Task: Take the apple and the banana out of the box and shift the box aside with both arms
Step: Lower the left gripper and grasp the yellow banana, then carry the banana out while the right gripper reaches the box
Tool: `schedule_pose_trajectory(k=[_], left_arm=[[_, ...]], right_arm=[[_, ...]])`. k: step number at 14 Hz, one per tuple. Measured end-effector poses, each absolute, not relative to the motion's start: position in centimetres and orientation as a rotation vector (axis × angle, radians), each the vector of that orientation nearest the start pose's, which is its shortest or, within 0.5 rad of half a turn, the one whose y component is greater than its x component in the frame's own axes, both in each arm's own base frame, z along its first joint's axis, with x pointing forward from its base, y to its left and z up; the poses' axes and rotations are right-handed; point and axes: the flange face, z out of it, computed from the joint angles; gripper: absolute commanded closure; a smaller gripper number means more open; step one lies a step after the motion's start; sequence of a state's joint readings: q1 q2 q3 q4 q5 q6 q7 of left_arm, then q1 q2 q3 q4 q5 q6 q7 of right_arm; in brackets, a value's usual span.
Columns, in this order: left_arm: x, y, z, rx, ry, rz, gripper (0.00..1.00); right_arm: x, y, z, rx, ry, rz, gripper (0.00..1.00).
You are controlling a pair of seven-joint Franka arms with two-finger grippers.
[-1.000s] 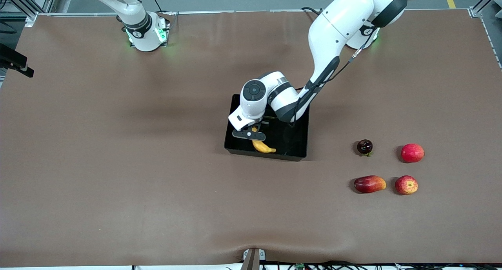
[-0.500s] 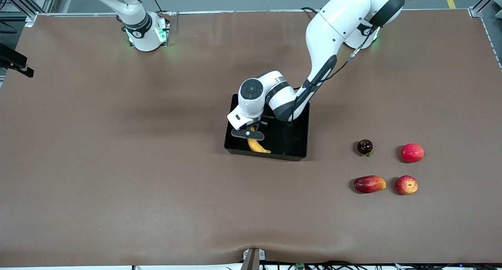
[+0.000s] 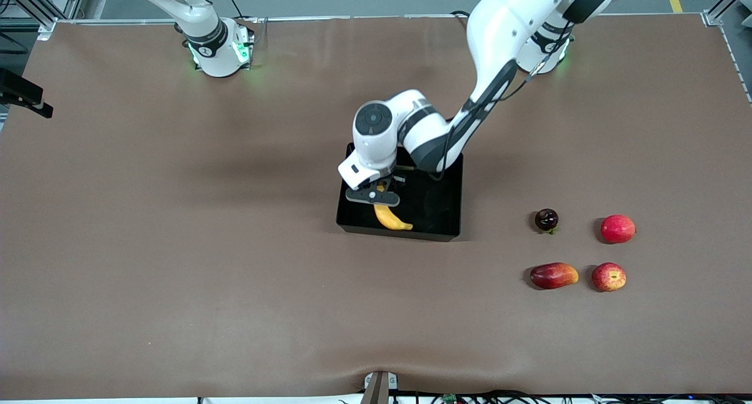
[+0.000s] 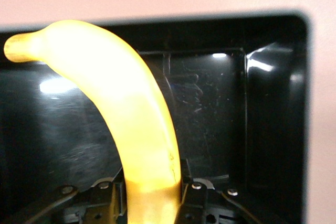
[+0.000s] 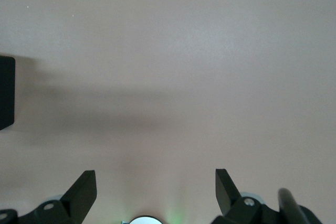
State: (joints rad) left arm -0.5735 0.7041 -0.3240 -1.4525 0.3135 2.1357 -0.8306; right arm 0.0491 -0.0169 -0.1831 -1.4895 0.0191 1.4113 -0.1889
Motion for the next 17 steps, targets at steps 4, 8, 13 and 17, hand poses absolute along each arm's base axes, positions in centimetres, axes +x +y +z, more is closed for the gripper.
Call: schedule_pose_trajectory(k=[4,8,13,17], left_arm=[[49.6,-51.2,36.2,-3.085,0.212,-0.165,1.0],[53.5,-44.5,40.5,-3.015,0.237,-0.14,1.0],[57.9,-32.1,38.5,-2.92,0.383,0.032,1.0],[59.4,-22.8,35.7,-2.86,0.512,0.161,1.0]], right_arm=[[53.7,-6.3,64.4,-3.105,-0.109,0.131,0.0],[56.7,-2.9,58.6,-3.075,-0.188,0.3,0.0],[58.3,6.5,54.8,-3.009,-0.366,0.361,0.0],[59.4,12.9,51.1,-2.952,-0.244,0.349,0.0]])
